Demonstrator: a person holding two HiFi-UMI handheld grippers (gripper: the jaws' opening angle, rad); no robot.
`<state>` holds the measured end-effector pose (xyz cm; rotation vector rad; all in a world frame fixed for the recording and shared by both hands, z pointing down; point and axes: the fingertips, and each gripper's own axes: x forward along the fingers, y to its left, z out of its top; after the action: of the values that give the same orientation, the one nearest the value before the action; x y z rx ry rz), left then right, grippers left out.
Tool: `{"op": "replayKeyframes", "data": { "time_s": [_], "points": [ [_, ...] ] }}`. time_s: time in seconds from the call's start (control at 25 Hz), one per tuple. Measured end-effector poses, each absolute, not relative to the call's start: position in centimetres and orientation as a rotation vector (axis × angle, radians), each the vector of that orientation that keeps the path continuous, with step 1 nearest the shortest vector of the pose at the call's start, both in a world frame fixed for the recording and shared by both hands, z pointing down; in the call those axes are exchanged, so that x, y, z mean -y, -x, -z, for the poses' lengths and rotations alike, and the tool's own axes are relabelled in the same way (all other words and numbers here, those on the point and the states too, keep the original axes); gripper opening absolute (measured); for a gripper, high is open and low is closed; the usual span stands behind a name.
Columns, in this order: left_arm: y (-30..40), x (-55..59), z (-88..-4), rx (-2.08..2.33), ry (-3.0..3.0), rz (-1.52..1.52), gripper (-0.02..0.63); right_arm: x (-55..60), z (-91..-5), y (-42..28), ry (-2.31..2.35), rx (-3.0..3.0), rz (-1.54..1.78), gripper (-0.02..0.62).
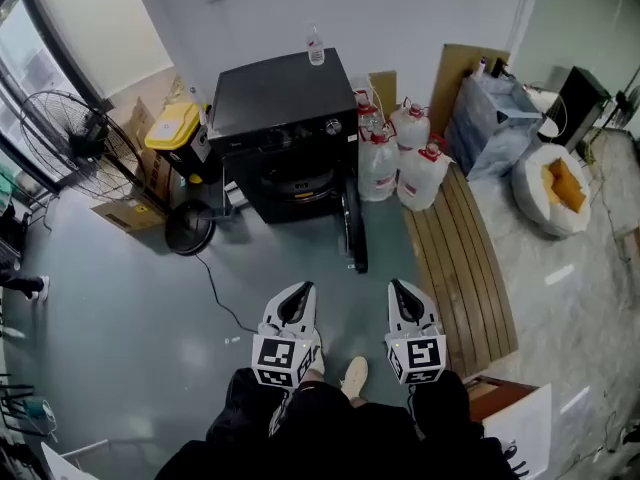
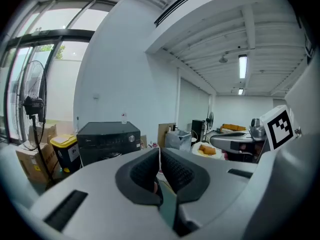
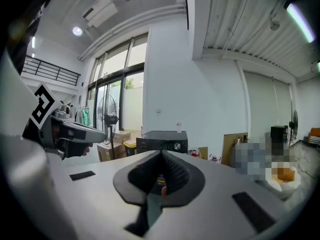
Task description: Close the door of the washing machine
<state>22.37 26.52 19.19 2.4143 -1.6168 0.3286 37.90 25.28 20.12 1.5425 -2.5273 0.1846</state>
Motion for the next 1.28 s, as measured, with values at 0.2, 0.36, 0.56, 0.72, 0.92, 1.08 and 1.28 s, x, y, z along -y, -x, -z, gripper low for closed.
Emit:
{"op": "replayKeyframes", "data": {
  "time_s": [0.2, 0.36, 0.56, 0.72, 0.92, 1.08, 1.28],
  "points": [
    [-21.6, -22.5, -22.5, 1.584, -2.383, -0.360, 0.031, -22.0, -24.2, -36.8, -1.535, 2.494, -0.270, 0.017],
    [-20.5, -18.7, -25.8, 1.571, -2.348, -0.380, 0.031, -18.9, -27.9, -35.7, -1.526, 2.460, -0.310, 0.017],
    [-19.3, -14.4, -31.8, 1.543, -2.308, -0.412, 0.031, -15.1, -34.0, -34.5, -1.509, 2.411, -0.350, 0.017],
    [-18.5, -12.0, -37.4, 1.505, -2.275, -0.447, 0.031, -12.9, -39.7, -34.1, -1.513, 2.358, -0.414, 0.017],
    [-16.9, -9.4, -43.9, 1.468, -2.219, -0.483, 0.031, -10.8, -46.3, -33.7, -1.518, 2.289, -0.493, 0.017],
    [-16.0, -7.7, -48.1, 1.437, -2.206, -0.508, 0.031, -9.4, -50.8, -33.4, -1.515, 2.245, -0.527, 0.018],
    [-15.0, -6.0, -51.6, 1.419, -2.199, -0.513, 0.031, -7.5, -55.4, -33.2, -1.514, 2.196, -0.559, 0.018]
  ]
}}
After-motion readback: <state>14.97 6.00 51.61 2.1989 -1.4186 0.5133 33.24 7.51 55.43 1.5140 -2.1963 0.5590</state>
